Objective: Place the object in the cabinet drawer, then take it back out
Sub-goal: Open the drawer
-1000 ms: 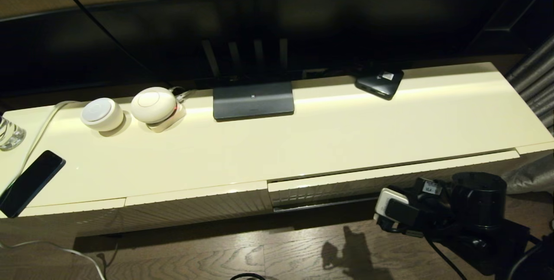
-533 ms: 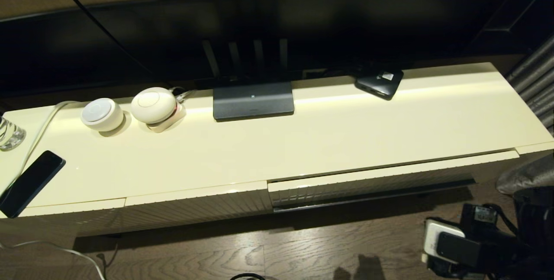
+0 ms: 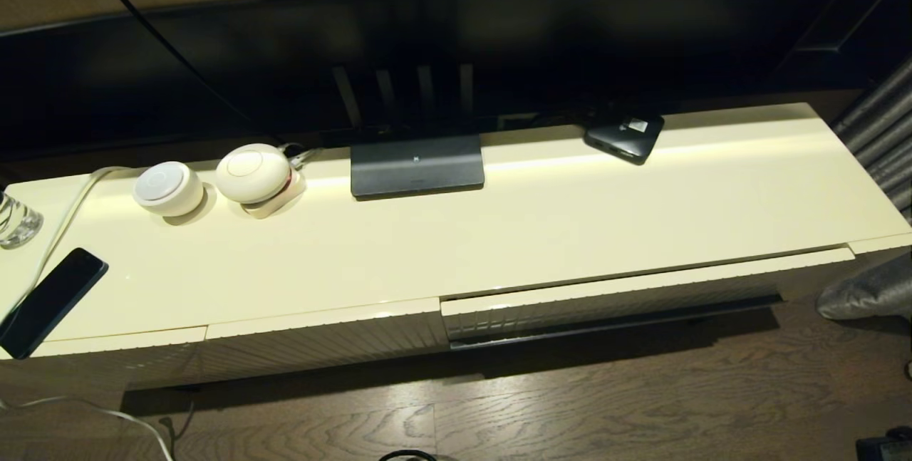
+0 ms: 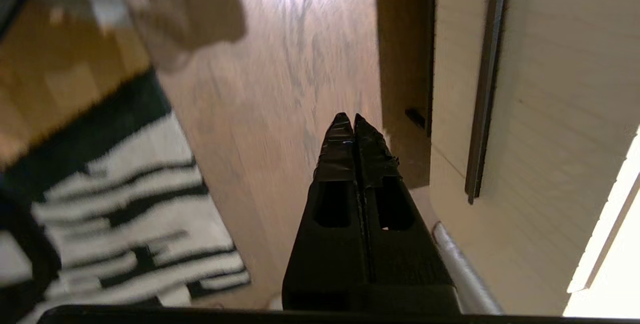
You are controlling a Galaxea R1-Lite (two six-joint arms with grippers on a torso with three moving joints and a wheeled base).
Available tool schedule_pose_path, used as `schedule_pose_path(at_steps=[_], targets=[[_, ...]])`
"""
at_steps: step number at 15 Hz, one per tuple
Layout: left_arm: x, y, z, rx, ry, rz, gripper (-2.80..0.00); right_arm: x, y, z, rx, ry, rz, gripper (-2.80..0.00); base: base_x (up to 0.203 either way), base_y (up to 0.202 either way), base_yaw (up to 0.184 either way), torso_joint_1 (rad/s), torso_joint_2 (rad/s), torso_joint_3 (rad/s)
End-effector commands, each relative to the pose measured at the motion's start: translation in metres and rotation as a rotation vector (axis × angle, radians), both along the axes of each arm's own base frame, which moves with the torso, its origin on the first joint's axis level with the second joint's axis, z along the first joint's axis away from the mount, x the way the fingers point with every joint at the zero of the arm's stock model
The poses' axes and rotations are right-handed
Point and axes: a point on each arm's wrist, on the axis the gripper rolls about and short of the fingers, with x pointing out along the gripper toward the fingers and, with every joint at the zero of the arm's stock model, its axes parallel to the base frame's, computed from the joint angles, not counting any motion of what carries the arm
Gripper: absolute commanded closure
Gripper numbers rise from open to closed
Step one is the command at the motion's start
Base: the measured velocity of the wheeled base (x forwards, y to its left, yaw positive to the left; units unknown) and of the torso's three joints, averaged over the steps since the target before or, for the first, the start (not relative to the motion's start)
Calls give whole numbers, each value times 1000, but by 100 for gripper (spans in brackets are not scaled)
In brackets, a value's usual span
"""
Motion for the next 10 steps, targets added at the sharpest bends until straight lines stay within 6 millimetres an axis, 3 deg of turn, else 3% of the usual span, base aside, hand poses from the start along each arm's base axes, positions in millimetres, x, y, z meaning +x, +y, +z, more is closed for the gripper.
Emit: schedule_pose_path(at_steps=[1,6,10], targets=[[0,0,-1,0,4,1,0,-5,-9,1,-33,-10,37,0,0,0,0,0,0,0],[0,0,-1,0,4,1,0,10,-8,-9,-27,84,137,0,0,0,0,0,0,0],[0,0,-1,0,4,1,0,50,1,-17,27,76,133,0,0,0,0,0,0,0]])
